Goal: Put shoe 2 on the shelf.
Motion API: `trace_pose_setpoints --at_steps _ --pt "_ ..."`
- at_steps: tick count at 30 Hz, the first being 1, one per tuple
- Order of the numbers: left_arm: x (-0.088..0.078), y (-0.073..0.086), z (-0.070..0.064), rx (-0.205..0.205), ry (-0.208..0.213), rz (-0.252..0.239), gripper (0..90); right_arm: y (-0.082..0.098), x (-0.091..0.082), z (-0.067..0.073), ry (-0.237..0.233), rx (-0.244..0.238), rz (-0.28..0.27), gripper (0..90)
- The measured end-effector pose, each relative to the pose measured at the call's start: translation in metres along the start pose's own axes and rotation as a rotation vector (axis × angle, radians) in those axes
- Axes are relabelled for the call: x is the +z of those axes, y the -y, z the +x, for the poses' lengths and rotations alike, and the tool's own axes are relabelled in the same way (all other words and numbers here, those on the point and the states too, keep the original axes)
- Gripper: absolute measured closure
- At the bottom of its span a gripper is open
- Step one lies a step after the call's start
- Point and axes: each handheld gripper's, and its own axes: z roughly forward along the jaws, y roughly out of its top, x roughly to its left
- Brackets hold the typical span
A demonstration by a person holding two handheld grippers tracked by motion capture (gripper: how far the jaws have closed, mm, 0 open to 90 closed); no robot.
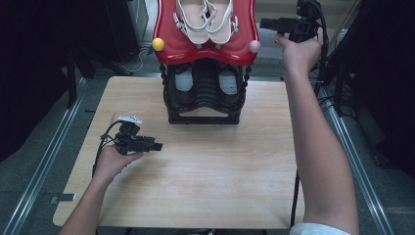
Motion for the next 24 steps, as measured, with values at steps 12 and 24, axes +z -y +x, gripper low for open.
trace_pose_setpoints --at_steps 12,24 --pt "0.0 0.0 0.0 0.003 0.002 -0.005 43.5 0.022 -0.011 -0.026 0.022 -0.004 0.02 51.2" --pt "0.001 0.0 -0.001 -0.001 0.002 -0.007 43.2 0.054 -0.017 -0.045 0.018 0.013 0.054 48.7"
